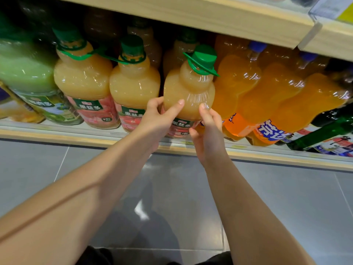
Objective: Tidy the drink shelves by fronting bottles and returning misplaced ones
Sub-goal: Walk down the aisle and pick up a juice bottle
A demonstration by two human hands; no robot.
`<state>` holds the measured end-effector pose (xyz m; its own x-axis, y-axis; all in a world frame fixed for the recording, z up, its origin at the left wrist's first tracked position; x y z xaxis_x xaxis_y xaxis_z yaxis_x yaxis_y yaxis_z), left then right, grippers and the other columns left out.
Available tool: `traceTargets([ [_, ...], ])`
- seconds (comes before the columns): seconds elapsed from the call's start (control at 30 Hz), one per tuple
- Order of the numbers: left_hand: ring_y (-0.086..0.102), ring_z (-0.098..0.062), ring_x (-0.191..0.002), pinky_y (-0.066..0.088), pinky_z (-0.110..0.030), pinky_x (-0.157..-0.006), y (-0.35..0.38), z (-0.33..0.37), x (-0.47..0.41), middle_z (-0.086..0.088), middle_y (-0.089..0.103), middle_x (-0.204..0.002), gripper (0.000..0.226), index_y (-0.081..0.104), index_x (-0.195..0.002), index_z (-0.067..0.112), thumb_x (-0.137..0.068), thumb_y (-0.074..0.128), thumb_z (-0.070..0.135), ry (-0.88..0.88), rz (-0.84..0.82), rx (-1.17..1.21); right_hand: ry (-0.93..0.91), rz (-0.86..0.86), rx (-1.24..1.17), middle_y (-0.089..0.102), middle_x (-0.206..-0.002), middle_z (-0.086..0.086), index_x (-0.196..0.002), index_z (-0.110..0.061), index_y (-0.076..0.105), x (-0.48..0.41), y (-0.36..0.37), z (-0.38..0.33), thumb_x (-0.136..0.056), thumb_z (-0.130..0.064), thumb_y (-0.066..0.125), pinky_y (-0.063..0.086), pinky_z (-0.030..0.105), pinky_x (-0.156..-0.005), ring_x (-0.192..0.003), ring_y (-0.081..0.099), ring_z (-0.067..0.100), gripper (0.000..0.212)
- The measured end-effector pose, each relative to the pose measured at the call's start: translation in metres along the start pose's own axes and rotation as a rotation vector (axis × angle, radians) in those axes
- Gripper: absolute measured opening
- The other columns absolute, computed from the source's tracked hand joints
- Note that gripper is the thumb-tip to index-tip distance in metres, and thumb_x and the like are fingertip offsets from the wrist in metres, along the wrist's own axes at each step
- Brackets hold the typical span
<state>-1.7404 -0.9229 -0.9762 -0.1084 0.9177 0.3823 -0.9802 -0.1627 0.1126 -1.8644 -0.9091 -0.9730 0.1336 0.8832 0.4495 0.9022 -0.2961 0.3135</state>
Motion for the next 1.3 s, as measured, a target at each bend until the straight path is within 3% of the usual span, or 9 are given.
traceTargets([
  [0.2, 0.062, -0.024, -0.109, 0.051, -0.048, -0.094, 0.005, -0.008, -0.014, -0.002, 0.057, -0.118, 0.096, 0.041, -0.126, 0.019, -0.051, 0.069, 0.072, -0.031, 0.079, -0.075, -0.003, 0.010, 0.057, 0.062, -0.114, -0.001, -0.132, -0.021, 0.044, -0.014, 0.000, 0.001, -0.092, -0.038, 0.059, 0.052, 0.022, -0.072, -0.097, 0.063, 0.010, 0.046],
  [0.43, 0.068, -0.031, -0.095, 0.052, -0.051, -0.089, 0.012, -0.017, -0.021, -0.005, 0.066, -0.106, 0.081, 0.047, -0.097, 0.020, -0.045, 0.058, 0.081, -0.217, 0.132, -0.132, -0.005, 0.067, 0.045, 0.063, -0.117, 0.008, -0.111, -0.020, 0.054, -0.023, 0.002, 0.011, -0.088, -0.032, 0.065, 0.055, 0.033, -0.077, -0.104, 0.065, 0.023, 0.028],
  [0.6, 0.063, -0.021, -0.101, 0.054, -0.038, -0.084, 0.005, -0.003, -0.010, -0.003, 0.063, -0.113, 0.055, 0.053, -0.115, 0.012, -0.088, 0.049, 0.060, -0.301, -0.002, -0.201, 0.089, 0.066, 0.129, 0.060, -0.120, 0.001, -0.119, -0.022, 0.053, -0.013, -0.005, -0.004, -0.086, -0.036, 0.066, 0.051, 0.026, -0.068, -0.103, 0.062, 0.015, 0.038],
  [0.67, 0.057, -0.022, -0.095, 0.048, -0.031, -0.071, -0.005, 0.016, -0.002, -0.006, 0.059, -0.100, 0.038, 0.057, -0.094, 0.019, -0.094, 0.045, 0.055, -0.297, -0.026, -0.297, 0.130, 0.124, 0.200, 0.061, -0.119, 0.000, -0.119, -0.023, 0.054, -0.004, -0.008, -0.017, -0.086, -0.037, 0.068, 0.049, 0.026, -0.069, -0.105, 0.060, 0.016, 0.038],
  [0.77, 0.051, -0.021, -0.084, 0.040, -0.032, -0.069, -0.024, 0.059, 0.021, -0.011, 0.056, -0.083, 0.045, 0.061, -0.054, 0.023, -0.095, 0.053, 0.038, -0.290, -0.061, -0.398, 0.226, 0.141, 0.436, 0.064, -0.108, 0.007, -0.098, -0.029, 0.061, 0.021, 0.000, -0.046, -0.086, -0.036, 0.065, 0.051, 0.041, -0.086, -0.104, 0.060, 0.024, 0.014],
  [0.87, 0.062, -0.016, -0.082, 0.049, -0.033, -0.073, -0.041, 0.109, 0.064, -0.003, 0.062, -0.092, 0.016, 0.056, -0.079, 0.020, -0.094, 0.056, 0.026, -0.370, -0.051, -0.436, 0.351, 0.064, 0.586, 0.063, -0.101, 0.007, -0.092, -0.026, 0.060, 0.068, 0.019, -0.084, -0.090, -0.038, 0.058, 0.047, 0.044, -0.096, -0.095, 0.063, 0.023, 0.013],
  [0.97, 0.061, -0.015, -0.079, 0.044, -0.026, -0.065, -0.055, 0.166, 0.117, -0.003, 0.057, -0.089, 0.022, 0.046, -0.075, 0.023, -0.094, 0.056, 0.023, -0.390, -0.033, -0.459, 0.415, 0.065, 0.610, 0.062, -0.099, 0.015, -0.092, -0.017, 0.061, 0.133, 0.037, -0.126, -0.092, -0.030, 0.056, 0.047, 0.041, -0.097, -0.089, 0.063, 0.025, 0.013],
  [1.13, 0.064, -0.015, -0.086, 0.051, -0.035, -0.084, -0.085, 0.272, 0.208, -0.003, 0.063, -0.096, 0.010, 0.051, -0.084, 0.020, -0.093, 0.056, 0.022, -0.385, 0.009, -0.485, 0.421, 0.133, 0.566, 0.062, -0.096, 0.003, -0.088, -0.021, 0.057, 0.240, 0.072, -0.199, -0.093, -0.029, 0.054, 0.048, 0.036, -0.093, -0.090, 0.060, 0.018, 0.010],
  [1.3, 0.064, -0.019, -0.094, 0.049, -0.033, -0.082, -0.122, 0.340, 0.293, -0.003, 0.064, -0.102, 0.003, 0.057, -0.090, 0.017, -0.092, 0.056, 0.020, -0.334, 0.026, -0.479, 0.306, 0.170, 0.562, 0.057, -0.088, 0.017, -0.093, -0.022, 0.060, 0.331, 0.104, -0.244, -0.093, -0.021, 0.056, 0.051, 0.044, -0.089, -0.083, 0.053, 0.019, 0.005],
])
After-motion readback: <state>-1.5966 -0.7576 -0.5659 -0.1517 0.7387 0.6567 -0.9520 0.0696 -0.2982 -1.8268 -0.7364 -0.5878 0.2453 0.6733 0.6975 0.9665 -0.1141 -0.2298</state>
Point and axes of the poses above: each hand's wrist, its own x-axis away from the middle knuckle, its own y-axis out of the palm, z = x × y, the point moved 1 cm from there along -x, towards the middle knuckle
